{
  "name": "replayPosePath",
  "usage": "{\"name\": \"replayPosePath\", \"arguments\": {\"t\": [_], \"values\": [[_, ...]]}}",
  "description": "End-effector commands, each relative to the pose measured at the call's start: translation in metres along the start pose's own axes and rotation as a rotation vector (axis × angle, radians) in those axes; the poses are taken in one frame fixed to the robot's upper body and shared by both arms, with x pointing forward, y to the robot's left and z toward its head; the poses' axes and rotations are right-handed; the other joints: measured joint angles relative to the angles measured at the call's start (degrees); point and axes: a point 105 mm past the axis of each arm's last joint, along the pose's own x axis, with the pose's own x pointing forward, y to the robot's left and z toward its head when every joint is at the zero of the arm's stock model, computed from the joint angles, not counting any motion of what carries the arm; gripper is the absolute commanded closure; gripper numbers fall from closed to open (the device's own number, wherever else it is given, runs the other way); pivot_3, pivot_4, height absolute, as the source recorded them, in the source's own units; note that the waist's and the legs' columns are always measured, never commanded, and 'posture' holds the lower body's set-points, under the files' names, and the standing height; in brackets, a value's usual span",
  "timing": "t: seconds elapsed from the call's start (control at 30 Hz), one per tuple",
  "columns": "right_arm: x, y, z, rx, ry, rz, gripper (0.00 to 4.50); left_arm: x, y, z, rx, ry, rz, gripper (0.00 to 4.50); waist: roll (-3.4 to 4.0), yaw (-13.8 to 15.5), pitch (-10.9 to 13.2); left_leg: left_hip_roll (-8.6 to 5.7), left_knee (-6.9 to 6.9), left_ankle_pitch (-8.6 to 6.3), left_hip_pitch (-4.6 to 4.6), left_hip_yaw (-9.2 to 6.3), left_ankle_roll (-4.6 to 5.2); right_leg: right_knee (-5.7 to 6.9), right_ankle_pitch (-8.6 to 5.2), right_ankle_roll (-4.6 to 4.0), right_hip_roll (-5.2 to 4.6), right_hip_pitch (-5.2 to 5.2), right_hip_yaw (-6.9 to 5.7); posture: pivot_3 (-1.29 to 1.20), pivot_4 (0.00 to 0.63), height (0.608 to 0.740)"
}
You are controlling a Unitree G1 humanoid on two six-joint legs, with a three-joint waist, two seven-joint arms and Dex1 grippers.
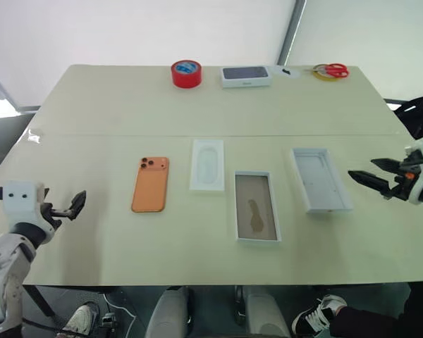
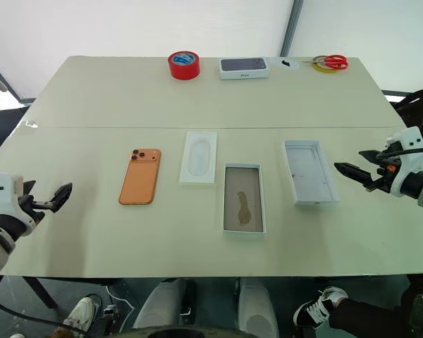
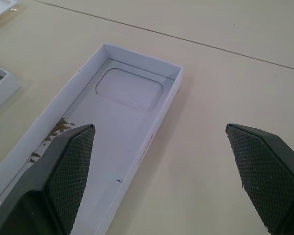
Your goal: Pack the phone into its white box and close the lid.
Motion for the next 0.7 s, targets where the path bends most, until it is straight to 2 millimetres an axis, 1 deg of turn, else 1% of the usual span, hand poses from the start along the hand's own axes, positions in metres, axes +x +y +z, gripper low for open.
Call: {"name": "replayPosePath", "arguments": {"t": [0.03,0.2,0.33,0.4,0.5,0.53,0.6,0.67,0.7], "values": [[-0.004,-0.002,0.013,-0.048,-0.024,-0.013,0.03,-0.004,-0.001,0.012,0.018,-0.039,-0.001,0.00,0.00,0.01,0.00,0.00,0.00,0.00,0.00,0.00,0.00,0.00,0.00,0.00,0.00,0.00,0.00,0.00,0.150,0.736],[-0.004,0.000,0.009,-0.053,-0.011,-0.013,0.03,-0.004,-0.006,0.015,0.017,-0.041,-0.017,0.00,0.00,-0.03,0.00,0.00,0.00,0.00,0.00,0.01,0.00,0.00,0.00,0.00,0.00,0.00,0.01,0.00,0.150,0.736],[-0.001,0.003,0.013,-0.064,-0.021,-0.010,0.03,0.001,-0.016,0.021,0.017,-0.054,-0.051,0.00,0.00,0.01,0.00,0.00,0.00,0.00,0.00,0.01,0.00,0.01,0.00,0.00,0.02,0.00,0.02,0.00,0.150,0.736],[0.000,0.005,0.014,-0.077,-0.024,-0.008,0.03,0.005,-0.023,0.025,0.014,-0.065,-0.071,0.00,0.00,0.02,0.00,0.00,0.01,0.00,0.00,0.00,0.00,0.02,0.00,0.00,0.02,0.01,0.02,0.00,0.150,0.736],[0.006,0.013,0.021,-0.107,-0.036,0.009,0.03,0.012,-0.039,0.034,-0.001,-0.091,-0.130,0.00,0.00,-0.01,0.00,0.00,0.01,0.00,0.01,0.01,0.00,0.01,0.01,0.01,0.02,0.02,0.01,0.00,0.150,0.736],[0.009,0.017,0.025,-0.119,-0.049,0.018,0.03,0.015,-0.050,0.036,-0.014,-0.100,-0.165,0.00,0.00,-0.01,0.00,0.00,0.01,0.00,0.01,0.01,0.00,0.01,0.01,0.01,0.03,0.03,0.01,0.00,0.150,0.736],[0.016,0.033,0.038,-0.156,-0.077,0.055,0.03,0.025,-0.090,0.041,-0.044,-0.108,-0.281,0.00,0.01,0.08,0.00,0.00,0.01,0.00,0.02,0.01,0.00,0.02,0.01,0.01,0.03,0.04,0.02,0.00,0.150,0.736],[0.020,0.050,0.045,-0.188,-0.086,0.093,0.03,0.031,-0.121,0.045,-0.056,-0.101,-0.375,0.00,0.00,0.16,0.00,-0.03,0.04,0.01,0.03,-0.01,0.00,0.04,0.02,0.02,0.03,0.08,0.03,0.00,0.150,0.736],[0.021,0.059,0.046,-0.200,-0.086,0.112,0.03,0.032,-0.132,0.046,-0.059,-0.098,-0.413,0.00,0.00,0.13,0.00,-0.03,0.06,0.01,0.03,-0.01,0.01,0.05,0.03,0.04,0.04,0.10,0.03,0.00,0.150,0.736]]}}
